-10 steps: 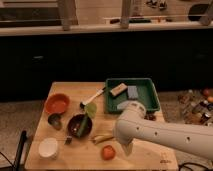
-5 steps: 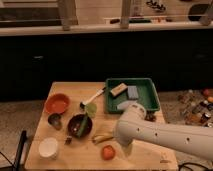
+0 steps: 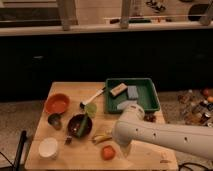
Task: Place apple in metal cup
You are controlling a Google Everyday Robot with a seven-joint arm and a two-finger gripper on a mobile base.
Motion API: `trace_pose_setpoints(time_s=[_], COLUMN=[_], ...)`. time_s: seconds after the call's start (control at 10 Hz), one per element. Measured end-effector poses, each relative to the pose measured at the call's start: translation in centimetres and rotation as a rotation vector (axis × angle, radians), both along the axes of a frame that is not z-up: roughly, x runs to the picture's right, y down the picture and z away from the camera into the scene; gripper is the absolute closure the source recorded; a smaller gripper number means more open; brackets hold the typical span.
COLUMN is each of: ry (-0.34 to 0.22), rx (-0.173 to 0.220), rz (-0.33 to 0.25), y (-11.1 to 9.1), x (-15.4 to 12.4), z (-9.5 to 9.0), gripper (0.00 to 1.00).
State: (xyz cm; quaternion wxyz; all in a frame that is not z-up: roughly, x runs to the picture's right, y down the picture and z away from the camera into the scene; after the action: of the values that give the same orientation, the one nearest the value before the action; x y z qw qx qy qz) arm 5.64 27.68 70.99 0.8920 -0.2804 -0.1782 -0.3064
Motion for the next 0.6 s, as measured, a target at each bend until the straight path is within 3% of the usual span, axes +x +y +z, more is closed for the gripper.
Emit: trace_pose_setpoints(time_s=[0.3, 0.6], ry=[-0.062, -0.139], rx=[-0.017, -0.062], rz=[-0.065, -0.135], y=[1.0, 2.4], x=[-0.8, -1.8], z=[0.2, 0.7], gripper=[0.20, 0.20])
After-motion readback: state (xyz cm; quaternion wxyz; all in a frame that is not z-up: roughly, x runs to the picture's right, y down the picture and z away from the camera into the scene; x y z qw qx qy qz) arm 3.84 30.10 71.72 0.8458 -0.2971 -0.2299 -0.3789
